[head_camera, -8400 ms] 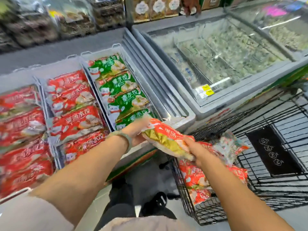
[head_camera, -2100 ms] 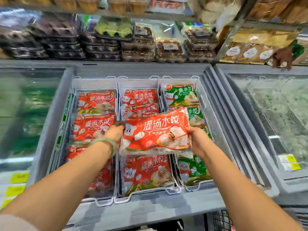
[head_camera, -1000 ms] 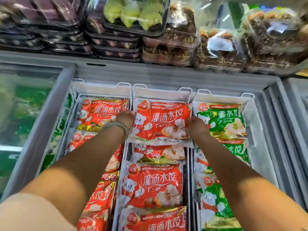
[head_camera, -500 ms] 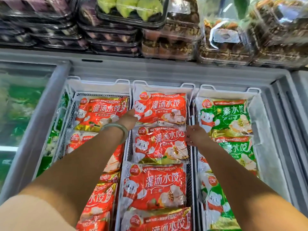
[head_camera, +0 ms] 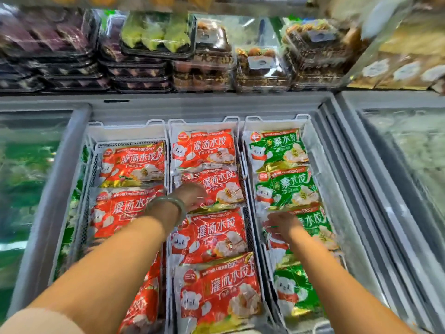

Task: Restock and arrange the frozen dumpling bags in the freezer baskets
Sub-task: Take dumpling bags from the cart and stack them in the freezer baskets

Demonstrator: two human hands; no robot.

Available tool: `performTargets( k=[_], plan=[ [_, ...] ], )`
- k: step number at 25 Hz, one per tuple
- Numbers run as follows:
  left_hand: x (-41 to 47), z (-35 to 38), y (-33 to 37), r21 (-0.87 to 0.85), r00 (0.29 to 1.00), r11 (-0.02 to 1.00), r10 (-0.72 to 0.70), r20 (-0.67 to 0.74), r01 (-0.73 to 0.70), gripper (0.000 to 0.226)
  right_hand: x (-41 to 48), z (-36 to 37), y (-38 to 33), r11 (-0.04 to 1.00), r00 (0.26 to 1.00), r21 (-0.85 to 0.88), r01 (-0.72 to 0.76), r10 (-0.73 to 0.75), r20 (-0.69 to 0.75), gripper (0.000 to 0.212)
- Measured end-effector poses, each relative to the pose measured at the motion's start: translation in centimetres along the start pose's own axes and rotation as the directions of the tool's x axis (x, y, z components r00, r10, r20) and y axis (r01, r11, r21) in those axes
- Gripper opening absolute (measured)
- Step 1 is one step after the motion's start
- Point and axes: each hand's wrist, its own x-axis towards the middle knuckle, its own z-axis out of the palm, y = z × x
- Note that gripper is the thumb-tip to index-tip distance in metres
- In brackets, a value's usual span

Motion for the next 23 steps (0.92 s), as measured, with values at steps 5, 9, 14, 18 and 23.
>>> performTargets(
  k=[5,9,14,18,23],
  plan=[
    [-5.2,4.4,-1.0,0.097,0.995,0.991,0.085,0.053,-0.09,0.032,-6.7,-5.3,5.0,0.982,0.985,0.181,0.059,-0.028,-0.171,0.019],
    [-8.1,8.4,-0.9,0.116,0.978,0.985,0.103,0.181,-0.125,0.029,-11.1,-8.6,8.8,0.957,0.977,0.264,0.119,-0.065,-0.204,0.017],
    [-11.6,16.3,-1.2,0.24,0.953,0.95,0.131,0.274,-0.2,0.024,-15.9,-13.5,15.3,0.891,0.949,0.437,0.123,0.023,-0.315,0.036],
    [-13.8,22.8,-1.6,0.34,0.929,0.912,0.103,0.356,-0.231,0.022,-18.9,-18.9,20.9,0.829,0.917,0.536,0.16,0.075,-0.391,0.047],
    [-17.6,34.4,-2.8,0.391,0.892,0.878,0.084,0.443,-0.277,0.027,-21.6,-27.9,29.0,0.818,0.882,0.56,0.129,0.163,-0.441,0.023]
  ],
)
